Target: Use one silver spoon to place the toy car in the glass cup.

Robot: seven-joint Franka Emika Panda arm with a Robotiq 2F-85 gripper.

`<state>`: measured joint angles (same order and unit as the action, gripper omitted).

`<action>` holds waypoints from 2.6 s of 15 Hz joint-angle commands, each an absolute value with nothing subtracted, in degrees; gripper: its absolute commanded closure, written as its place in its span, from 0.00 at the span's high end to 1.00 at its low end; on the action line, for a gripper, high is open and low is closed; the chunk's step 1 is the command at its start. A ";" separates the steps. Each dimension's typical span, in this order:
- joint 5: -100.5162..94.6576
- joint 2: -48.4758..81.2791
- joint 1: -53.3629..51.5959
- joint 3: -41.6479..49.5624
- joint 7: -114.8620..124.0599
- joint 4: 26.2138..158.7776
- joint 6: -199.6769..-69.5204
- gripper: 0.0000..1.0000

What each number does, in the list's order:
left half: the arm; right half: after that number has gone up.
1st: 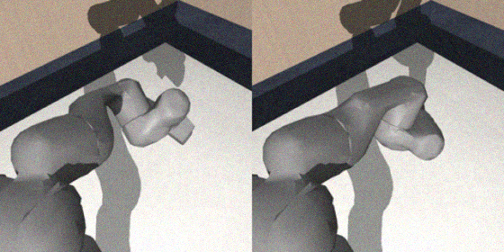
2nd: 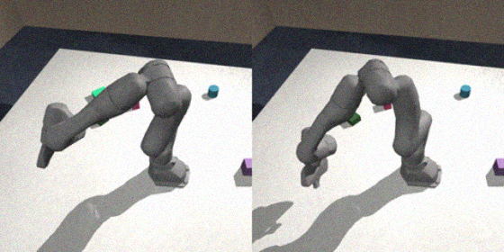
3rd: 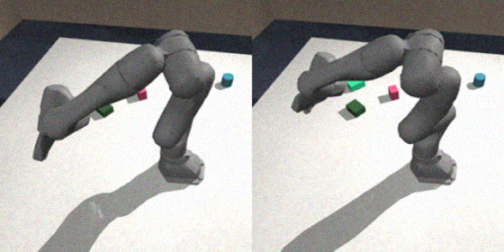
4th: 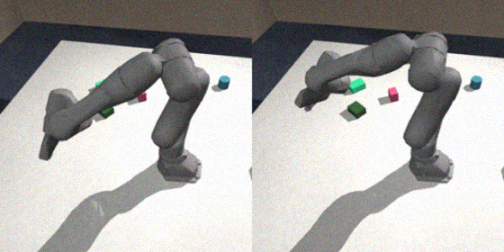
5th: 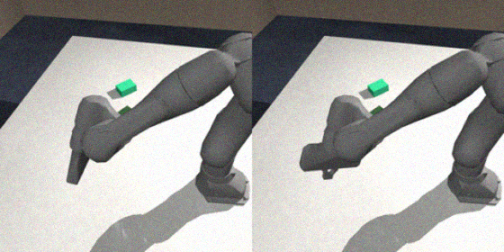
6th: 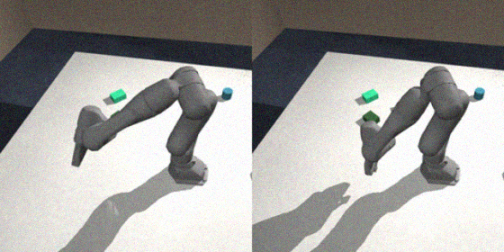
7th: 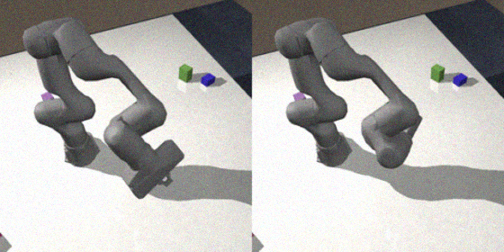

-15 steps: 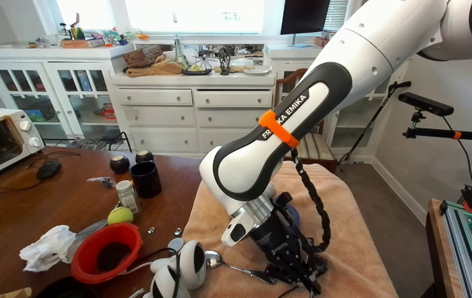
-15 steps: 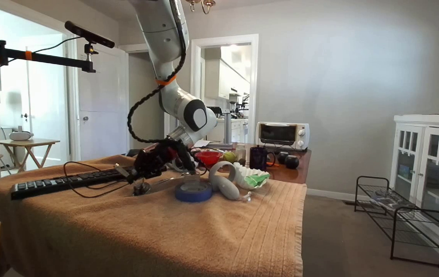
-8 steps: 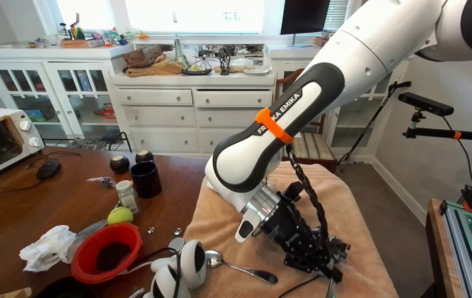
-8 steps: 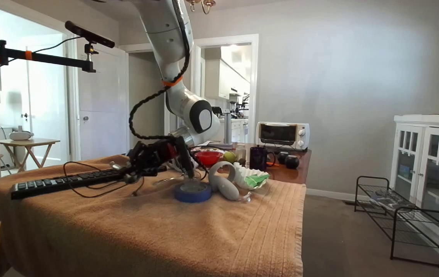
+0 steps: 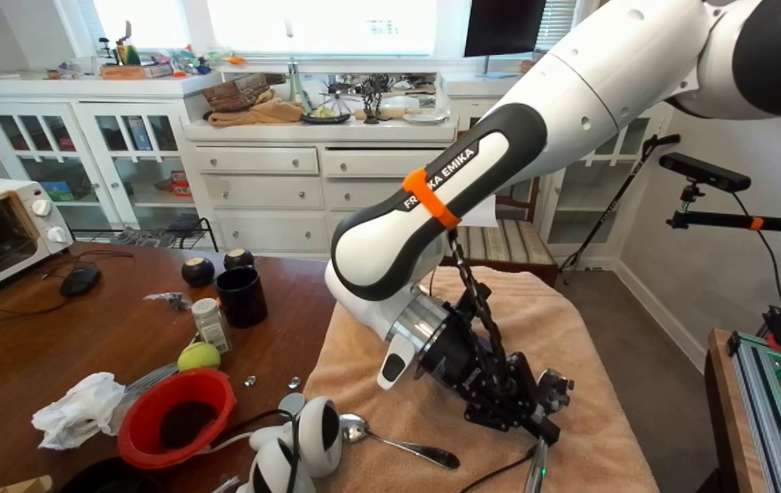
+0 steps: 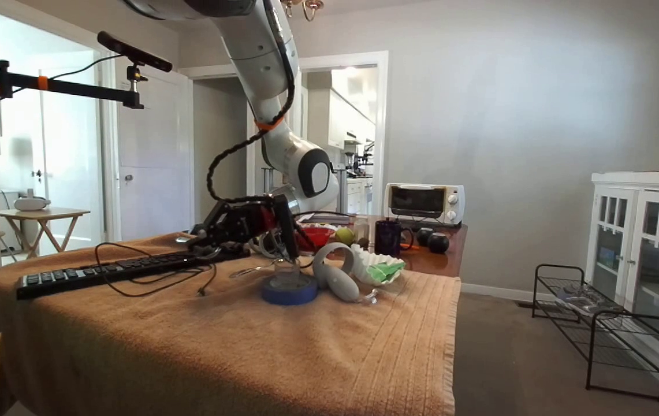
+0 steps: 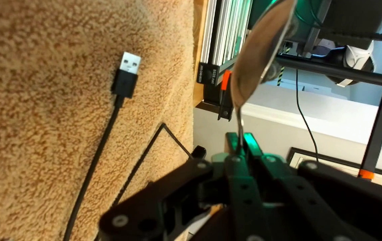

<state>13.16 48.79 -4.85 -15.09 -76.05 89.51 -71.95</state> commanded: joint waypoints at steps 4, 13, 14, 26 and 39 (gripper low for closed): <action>12.30 53.94 -5.86 -15.49 -74.20 74.85 -58.92 0.01; 9.03 55.22 -6.05 -15.26 -75.35 68.04 -50.77 0.05; 9.03 55.22 -6.04 -15.26 -75.35 68.05 -50.77 0.05; -7.49 58.86 -12.99 -17.54 -85.32 61.83 -48.12 0.01; -14.34 60.91 -15.15 -16.95 -96.30 60.78 -50.22 0.01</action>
<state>-14.40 60.61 -14.67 -17.33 -95.37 61.41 -50.36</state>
